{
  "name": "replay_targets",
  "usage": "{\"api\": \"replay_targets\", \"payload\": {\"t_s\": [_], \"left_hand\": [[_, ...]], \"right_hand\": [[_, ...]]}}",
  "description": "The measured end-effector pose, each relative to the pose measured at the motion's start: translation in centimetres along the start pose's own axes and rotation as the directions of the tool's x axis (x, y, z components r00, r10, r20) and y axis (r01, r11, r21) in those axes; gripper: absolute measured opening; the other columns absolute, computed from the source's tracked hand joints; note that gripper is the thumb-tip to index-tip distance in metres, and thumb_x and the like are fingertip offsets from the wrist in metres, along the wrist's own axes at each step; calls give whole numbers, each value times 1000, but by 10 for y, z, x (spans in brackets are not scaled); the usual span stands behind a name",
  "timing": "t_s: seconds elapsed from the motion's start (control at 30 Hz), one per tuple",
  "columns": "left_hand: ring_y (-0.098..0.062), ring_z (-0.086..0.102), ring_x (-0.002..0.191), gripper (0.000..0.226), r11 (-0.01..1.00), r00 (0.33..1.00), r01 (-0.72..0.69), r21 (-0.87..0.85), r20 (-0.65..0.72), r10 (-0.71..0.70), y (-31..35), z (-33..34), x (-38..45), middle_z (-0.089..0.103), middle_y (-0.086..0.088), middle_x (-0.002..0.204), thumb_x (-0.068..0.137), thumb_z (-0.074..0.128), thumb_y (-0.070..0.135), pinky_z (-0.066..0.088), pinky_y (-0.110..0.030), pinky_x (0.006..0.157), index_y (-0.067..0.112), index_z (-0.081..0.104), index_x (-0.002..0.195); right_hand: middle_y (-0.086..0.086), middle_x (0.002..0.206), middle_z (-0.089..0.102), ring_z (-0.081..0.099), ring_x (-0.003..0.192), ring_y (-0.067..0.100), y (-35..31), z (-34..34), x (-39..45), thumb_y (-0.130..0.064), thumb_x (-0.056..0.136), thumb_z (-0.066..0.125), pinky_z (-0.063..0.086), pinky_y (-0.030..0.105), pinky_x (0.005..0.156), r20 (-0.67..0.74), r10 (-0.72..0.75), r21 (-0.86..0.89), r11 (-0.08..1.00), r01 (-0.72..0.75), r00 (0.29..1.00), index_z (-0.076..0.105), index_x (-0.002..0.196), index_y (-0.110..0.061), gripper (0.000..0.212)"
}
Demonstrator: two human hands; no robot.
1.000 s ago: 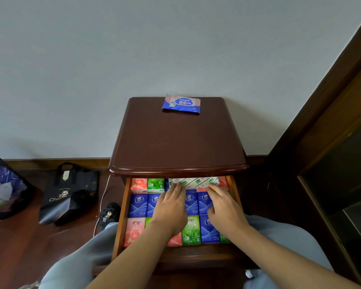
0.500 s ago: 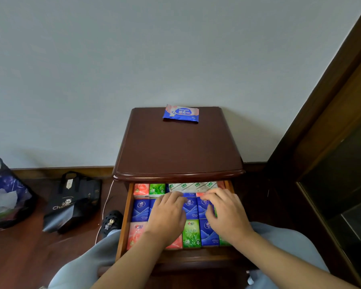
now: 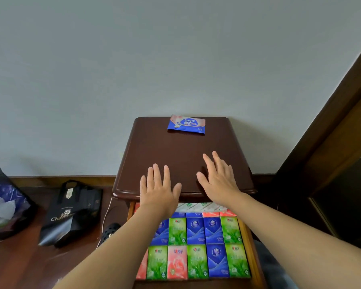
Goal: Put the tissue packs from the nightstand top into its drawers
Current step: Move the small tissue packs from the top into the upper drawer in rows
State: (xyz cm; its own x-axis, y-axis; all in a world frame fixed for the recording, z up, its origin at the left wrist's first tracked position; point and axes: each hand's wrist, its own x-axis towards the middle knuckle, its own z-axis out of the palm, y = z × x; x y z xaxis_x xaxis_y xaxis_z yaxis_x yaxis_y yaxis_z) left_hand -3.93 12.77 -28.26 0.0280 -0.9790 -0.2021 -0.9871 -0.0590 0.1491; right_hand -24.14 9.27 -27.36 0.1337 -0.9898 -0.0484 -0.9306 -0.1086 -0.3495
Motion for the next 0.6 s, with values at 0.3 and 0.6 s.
{"api": "replay_targets", "payload": {"t_s": [0.3, 0.6], "left_hand": [[-27, -13, 160, 70, 998, 983, -40, 44, -175, 47, 1, -2, 68, -9, -7, 174, 102, 2, 59, -2, -60, 127, 27, -9, 164], [-22, -7, 161, 72, 996, 960, -91, 1, -265, 88, 2, 3, 86, 0, -8, 174, 104, 9, 52, 2, -60, 127, 16, 4, 166]], "right_hand": [[7, 175, 7, 11, 161, 31, -8, 13, 128, -65, 95, 50, 16, 54, 129, -239, -16, -55, 998, 3, 971, 7, 165, -20, 94], [0, 168, 29, 28, 152, 33, -25, 15, 225, -71, 88, 45, 17, 61, 125, -295, -101, -225, 974, 34, 950, 28, 161, -26, 87]]}}
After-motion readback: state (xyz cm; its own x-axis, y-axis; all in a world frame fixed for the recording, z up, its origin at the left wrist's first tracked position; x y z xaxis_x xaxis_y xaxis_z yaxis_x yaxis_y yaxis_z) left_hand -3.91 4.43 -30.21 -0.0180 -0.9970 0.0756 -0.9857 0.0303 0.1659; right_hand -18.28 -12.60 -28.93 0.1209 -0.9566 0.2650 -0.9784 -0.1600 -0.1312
